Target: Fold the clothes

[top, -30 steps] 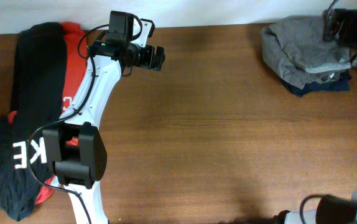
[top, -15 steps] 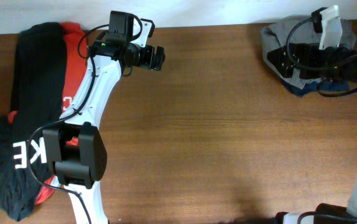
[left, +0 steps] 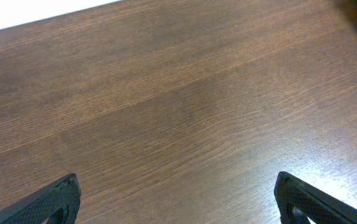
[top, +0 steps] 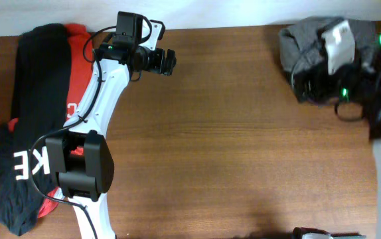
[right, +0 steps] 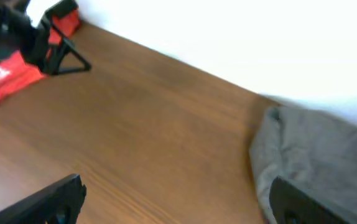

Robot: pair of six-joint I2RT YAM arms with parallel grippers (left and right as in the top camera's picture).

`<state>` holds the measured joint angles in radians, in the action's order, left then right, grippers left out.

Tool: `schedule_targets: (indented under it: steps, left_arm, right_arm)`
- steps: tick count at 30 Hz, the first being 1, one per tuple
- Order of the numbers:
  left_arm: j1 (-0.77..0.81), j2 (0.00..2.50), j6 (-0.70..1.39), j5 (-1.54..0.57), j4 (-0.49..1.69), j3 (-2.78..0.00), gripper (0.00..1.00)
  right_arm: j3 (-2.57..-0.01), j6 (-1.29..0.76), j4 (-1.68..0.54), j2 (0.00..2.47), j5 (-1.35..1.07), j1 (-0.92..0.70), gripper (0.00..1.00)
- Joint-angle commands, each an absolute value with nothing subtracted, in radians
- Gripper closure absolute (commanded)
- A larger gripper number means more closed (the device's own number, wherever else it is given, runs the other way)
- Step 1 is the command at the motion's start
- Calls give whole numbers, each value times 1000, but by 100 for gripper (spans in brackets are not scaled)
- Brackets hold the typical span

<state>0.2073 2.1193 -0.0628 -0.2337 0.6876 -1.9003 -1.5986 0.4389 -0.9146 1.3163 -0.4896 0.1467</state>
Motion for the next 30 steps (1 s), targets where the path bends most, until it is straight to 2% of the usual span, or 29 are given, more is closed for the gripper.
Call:
schedule_targets:
  steps: [1, 7, 14, 22, 30]
  left_arm:
    - [208, 2128, -61, -235, 685, -1919, 1]
    - [208, 2128, -61, -235, 685, -1919, 1]
    - [208, 2128, -60, -235, 685, -1919, 1]
    - [208, 2128, -61, -235, 685, -1919, 1]
    - [208, 2128, -61, -235, 685, -1919, 1]
  right_arm:
    - [-1311, 483, -749, 1085, -413, 140, 1]
    - [-720, 298, -393, 666, -337, 147, 1]
    - [-300, 297, -295, 292, -335, 147, 1]
    - [-93, 298, -294, 97, -335, 147, 1]
    - [-88, 298, -276, 47, -328, 147, 1]
